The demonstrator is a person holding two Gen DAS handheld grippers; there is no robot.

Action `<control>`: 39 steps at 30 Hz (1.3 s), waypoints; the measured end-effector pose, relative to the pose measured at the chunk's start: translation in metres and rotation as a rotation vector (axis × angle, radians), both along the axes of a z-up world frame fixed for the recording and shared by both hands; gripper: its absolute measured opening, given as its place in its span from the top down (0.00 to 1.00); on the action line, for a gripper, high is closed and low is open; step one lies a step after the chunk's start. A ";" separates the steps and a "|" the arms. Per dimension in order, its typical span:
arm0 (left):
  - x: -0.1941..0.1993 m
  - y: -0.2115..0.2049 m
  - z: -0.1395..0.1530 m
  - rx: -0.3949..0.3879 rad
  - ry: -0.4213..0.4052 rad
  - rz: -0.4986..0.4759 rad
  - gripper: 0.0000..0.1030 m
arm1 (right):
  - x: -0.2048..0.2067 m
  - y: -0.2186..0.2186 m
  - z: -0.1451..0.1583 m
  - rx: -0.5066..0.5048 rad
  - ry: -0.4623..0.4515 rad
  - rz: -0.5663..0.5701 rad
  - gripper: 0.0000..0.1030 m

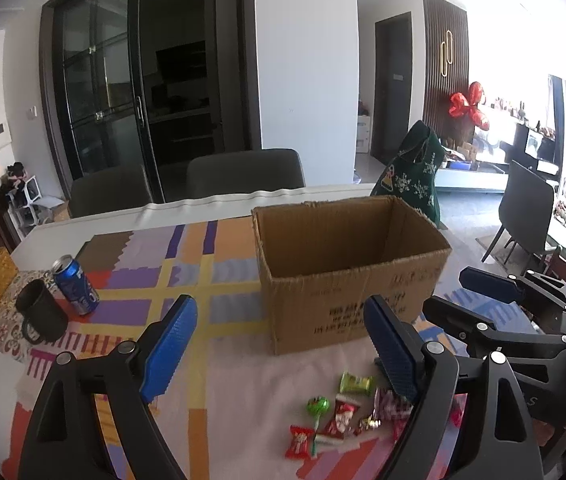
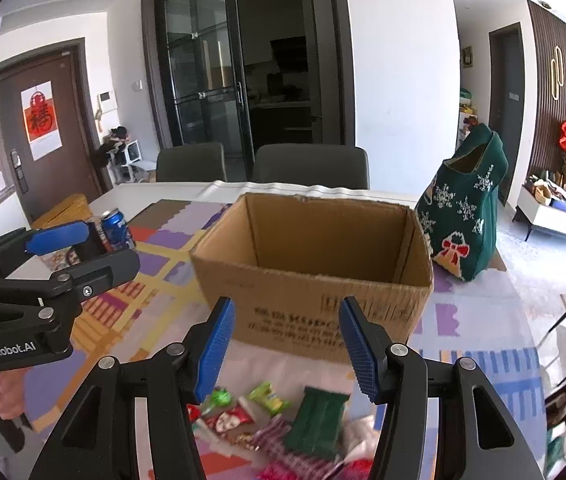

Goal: Organize snacks
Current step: 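Return the left tool to the snacks and grasp the red candy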

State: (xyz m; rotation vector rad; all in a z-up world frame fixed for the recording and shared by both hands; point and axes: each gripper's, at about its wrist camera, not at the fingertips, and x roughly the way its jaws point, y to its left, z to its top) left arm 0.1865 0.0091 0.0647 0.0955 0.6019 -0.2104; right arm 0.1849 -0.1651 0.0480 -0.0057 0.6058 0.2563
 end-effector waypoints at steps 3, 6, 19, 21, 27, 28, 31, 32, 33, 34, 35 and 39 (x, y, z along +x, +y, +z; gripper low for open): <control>-0.010 0.003 -0.006 0.001 0.012 -0.008 0.17 | -0.013 0.004 -0.005 0.009 -0.004 0.013 0.46; -0.024 0.008 -0.016 0.015 0.025 -0.011 0.17 | -0.024 0.011 -0.011 0.006 0.009 0.035 0.46; -0.053 0.019 -0.075 0.029 0.164 -0.022 0.17 | -0.060 0.031 -0.054 -0.032 0.103 0.095 0.46; -0.053 0.020 -0.084 0.027 0.192 -0.022 0.17 | -0.060 0.032 -0.063 -0.024 0.139 0.098 0.46; -0.049 0.022 -0.108 0.033 0.247 -0.016 0.17 | -0.055 0.031 -0.092 0.014 0.250 0.102 0.46; -0.048 0.022 -0.112 0.031 0.257 -0.019 0.17 | -0.054 0.030 -0.095 0.021 0.261 0.102 0.46; -0.044 0.023 -0.121 0.023 0.278 -0.028 0.18 | -0.051 0.031 -0.104 0.031 0.285 0.098 0.47; -0.043 0.023 -0.123 0.021 0.280 -0.035 0.18 | -0.049 0.032 -0.106 0.033 0.293 0.098 0.47; -0.041 0.023 -0.128 0.020 0.285 -0.037 0.18 | -0.048 0.033 -0.107 0.034 0.293 0.101 0.47; -0.039 0.023 -0.131 0.019 0.291 -0.040 0.21 | -0.048 0.034 -0.108 0.031 0.289 0.103 0.47; -0.036 0.023 -0.135 0.014 0.298 -0.044 0.23 | -0.047 0.036 -0.109 0.027 0.285 0.101 0.47; -0.025 0.023 -0.147 -0.011 0.330 -0.045 0.32 | -0.039 0.038 -0.115 0.023 0.299 0.095 0.47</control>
